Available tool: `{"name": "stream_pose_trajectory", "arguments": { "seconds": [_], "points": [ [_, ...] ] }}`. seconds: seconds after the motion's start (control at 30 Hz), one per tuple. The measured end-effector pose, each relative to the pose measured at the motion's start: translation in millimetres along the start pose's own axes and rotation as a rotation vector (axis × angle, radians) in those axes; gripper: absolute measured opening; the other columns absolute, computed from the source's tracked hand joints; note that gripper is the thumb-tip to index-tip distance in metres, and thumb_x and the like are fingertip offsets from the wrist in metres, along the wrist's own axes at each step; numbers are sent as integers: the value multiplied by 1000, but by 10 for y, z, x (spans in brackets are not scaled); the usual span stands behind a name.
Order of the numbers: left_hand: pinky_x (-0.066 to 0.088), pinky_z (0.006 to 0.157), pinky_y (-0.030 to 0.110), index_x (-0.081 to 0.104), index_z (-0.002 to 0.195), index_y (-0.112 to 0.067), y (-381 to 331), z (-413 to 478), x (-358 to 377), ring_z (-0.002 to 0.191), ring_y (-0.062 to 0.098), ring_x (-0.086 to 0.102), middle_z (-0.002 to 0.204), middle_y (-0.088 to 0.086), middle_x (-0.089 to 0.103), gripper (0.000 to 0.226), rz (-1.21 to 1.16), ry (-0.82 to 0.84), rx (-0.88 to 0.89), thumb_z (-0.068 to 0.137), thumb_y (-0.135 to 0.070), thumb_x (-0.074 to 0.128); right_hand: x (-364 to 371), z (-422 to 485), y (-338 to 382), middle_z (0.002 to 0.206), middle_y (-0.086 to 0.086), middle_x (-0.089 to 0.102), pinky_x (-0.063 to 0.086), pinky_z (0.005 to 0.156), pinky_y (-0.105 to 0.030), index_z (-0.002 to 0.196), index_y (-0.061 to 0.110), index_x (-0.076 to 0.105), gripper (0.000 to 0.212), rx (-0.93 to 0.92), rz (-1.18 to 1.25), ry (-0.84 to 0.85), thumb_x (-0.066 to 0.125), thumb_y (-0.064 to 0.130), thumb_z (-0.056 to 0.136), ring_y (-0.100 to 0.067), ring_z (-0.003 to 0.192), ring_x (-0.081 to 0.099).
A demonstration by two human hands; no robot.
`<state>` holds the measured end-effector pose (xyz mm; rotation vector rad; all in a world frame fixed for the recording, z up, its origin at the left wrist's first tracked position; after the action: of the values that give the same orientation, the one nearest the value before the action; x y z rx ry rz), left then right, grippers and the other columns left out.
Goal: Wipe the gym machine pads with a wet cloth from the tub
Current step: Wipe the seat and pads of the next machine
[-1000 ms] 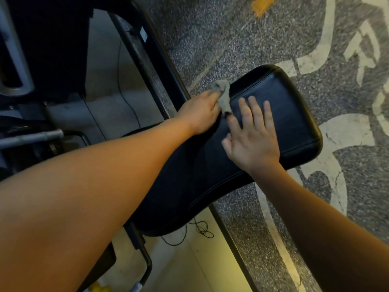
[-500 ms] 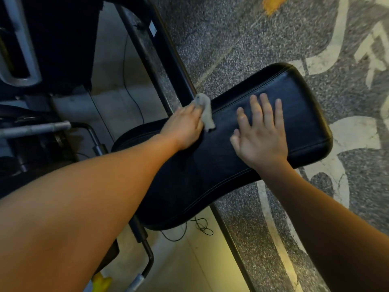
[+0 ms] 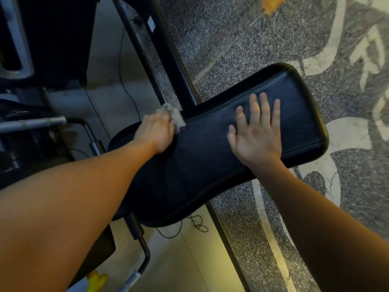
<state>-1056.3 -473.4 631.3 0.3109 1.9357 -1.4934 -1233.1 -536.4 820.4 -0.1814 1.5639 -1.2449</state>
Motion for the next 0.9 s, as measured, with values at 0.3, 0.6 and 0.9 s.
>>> {"name": "stream_pose_trajectory", "arguments": {
  "seconds": [0.3, 0.6, 0.9],
  "points": [
    [20, 120, 53, 34, 148, -14, 127, -61, 112, 139, 31, 37, 150, 15, 43, 58, 18, -5, 38, 104, -48, 18, 21, -7, 21, 161, -28, 27, 2, 124, -62, 147, 7, 49, 59, 7, 6, -3, 35, 44, 103, -44, 154, 12],
    [4, 125, 48, 28, 151, -3, -187, -245, 224, 153, 35, 7, 162, 20, 20, 59, 24, -34, 129, 104, -39, 28, 23, -3, 108, 159, -34, 26, 7, 123, -63, 144, 1, 49, 58, 44, -8, 1, 37, 41, 103, -48, 152, 12],
    [-2, 125, 47, 12, 157, -2, -125, -302, 240, 153, 38, -11, 166, 22, -2, 68, 31, 10, 69, 106, -42, 32, 188, -175, 835, 164, -28, 19, 2, 126, -56, 156, 3, 33, 68, -159, 61, 30, 32, 47, 104, -40, 156, 8]
  ]
}}
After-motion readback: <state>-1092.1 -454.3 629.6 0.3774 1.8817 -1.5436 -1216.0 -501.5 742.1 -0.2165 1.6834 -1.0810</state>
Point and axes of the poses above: each hand's wrist, its own z-axis towards the middle knuckle, its own x-axis out of the palm, y = z × x, the point moved 3 cm from there along z, towards the middle knuckle
